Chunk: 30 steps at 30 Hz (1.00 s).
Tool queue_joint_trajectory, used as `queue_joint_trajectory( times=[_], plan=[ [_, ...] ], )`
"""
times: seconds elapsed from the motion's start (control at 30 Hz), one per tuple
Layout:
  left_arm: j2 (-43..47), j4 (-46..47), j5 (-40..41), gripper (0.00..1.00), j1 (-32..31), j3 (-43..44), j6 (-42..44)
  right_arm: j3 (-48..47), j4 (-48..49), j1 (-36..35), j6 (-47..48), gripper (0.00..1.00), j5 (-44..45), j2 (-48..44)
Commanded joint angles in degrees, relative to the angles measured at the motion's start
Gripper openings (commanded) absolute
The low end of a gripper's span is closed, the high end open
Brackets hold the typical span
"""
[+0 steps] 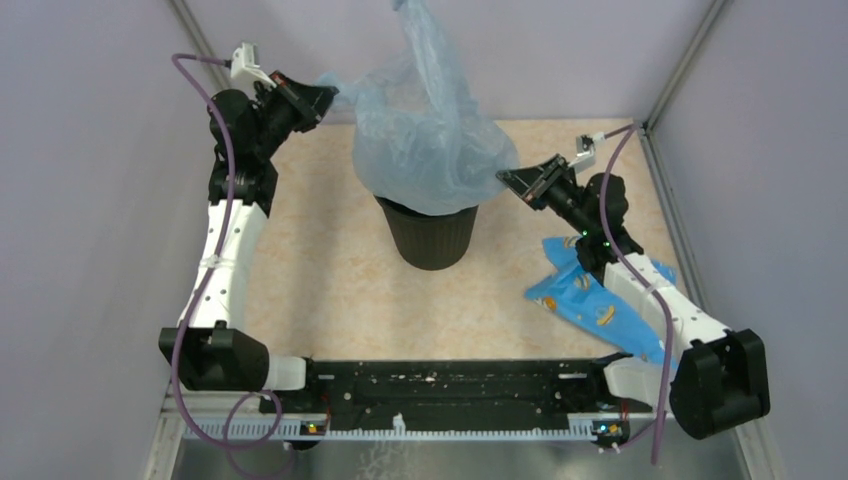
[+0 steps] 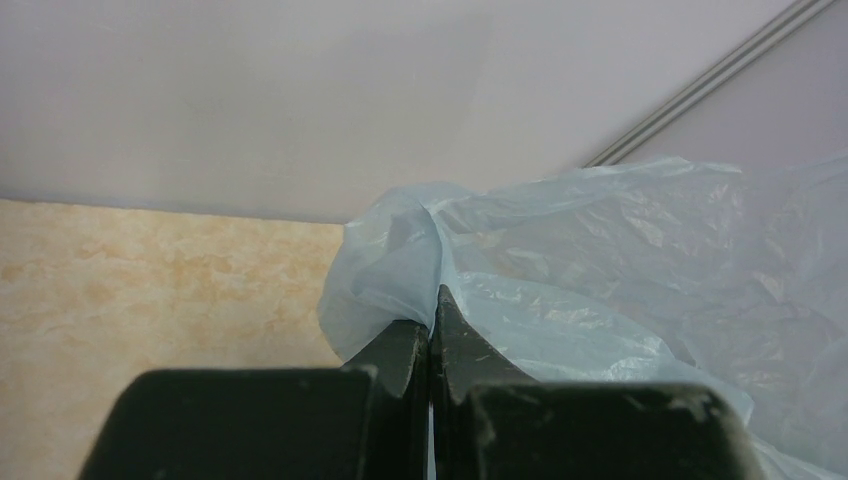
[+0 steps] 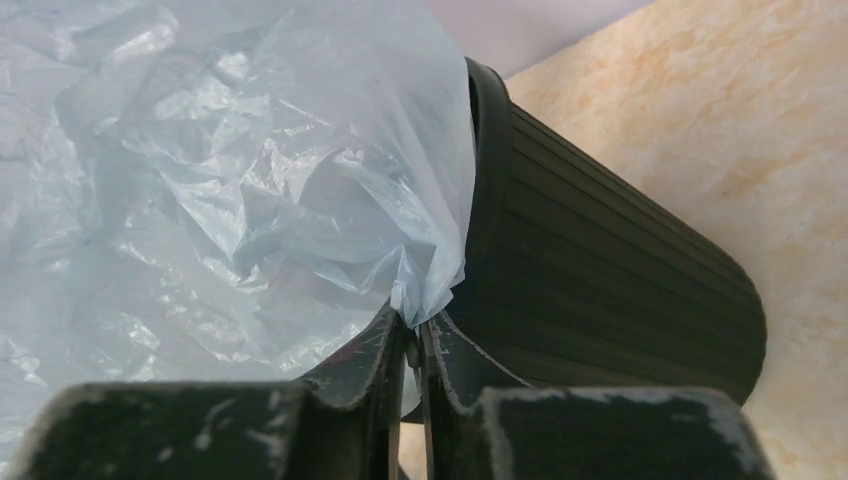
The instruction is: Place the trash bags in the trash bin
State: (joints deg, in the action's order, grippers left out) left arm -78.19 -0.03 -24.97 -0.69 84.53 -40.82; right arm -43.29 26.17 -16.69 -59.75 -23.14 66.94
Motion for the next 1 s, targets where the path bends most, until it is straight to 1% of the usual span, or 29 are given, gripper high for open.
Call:
queue_joint_trajectory(
  times=[0.0, 0.1, 0.27, 0.37, 0.43, 0.63, 0.73, 0.77, 0.87, 0.97],
  plan=[
    [1.00, 3.58, -1.76, 0.00, 0.28, 0.54, -0.27, -7.52, -6.91, -4.23, 7.88, 0.05, 9.92, -3.58],
    [1.21, 4.14, -2.14, 0.00, 0.32, 0.25, -0.71, -13.74, -15.88, -8.78, 16.11, 0.00, 16.37, -1.79],
    [0.95, 4.90, -3.25, 0.00, 0.08, 0.60, -1.57, -26.97, -33.61, -16.65, 26.70, 0.00, 25.76, 7.18],
    [0.60, 5.36, -3.48, 0.00, -0.35, 0.69, -1.99, -34.86, -41.31, -21.12, 31.85, 0.00, 32.42, 13.41],
    [0.35, 5.47, -3.72, 0.00, -0.73, 0.88, -1.99, -39.20, -45.92, -23.39, 34.13, 0.00, 37.43, 18.27],
    [-0.11, 5.57, -4.04, 0.00, -1.26, 0.94, -1.99, -54.09, -60.55, -27.06, 36.91, 0.00, 47.11, 32.09],
    [-0.16, 5.57, -3.91, 0.00, -1.25, 0.71, -1.95, -59.26, -64.59, -28.78, 37.15, 0.00, 49.29, 35.09],
    [-0.12, 5.57, -3.73, 0.00, -1.30, 0.64, -1.81, -59.73, -64.63, -29.15, 37.16, 0.01, 49.40, 34.95],
    [-0.08, 5.57, -3.11, 0.00, -1.31, 0.58, -1.55, -59.57, -63.62, -29.61, 36.78, 0.11, 48.59, 32.86],
    [-0.23, 5.44, -2.40, 0.00, -1.31, 0.67, -1.62, -58.99, -63.08, -29.67, 36.22, 0.23, 47.65, 30.10]
  ],
)
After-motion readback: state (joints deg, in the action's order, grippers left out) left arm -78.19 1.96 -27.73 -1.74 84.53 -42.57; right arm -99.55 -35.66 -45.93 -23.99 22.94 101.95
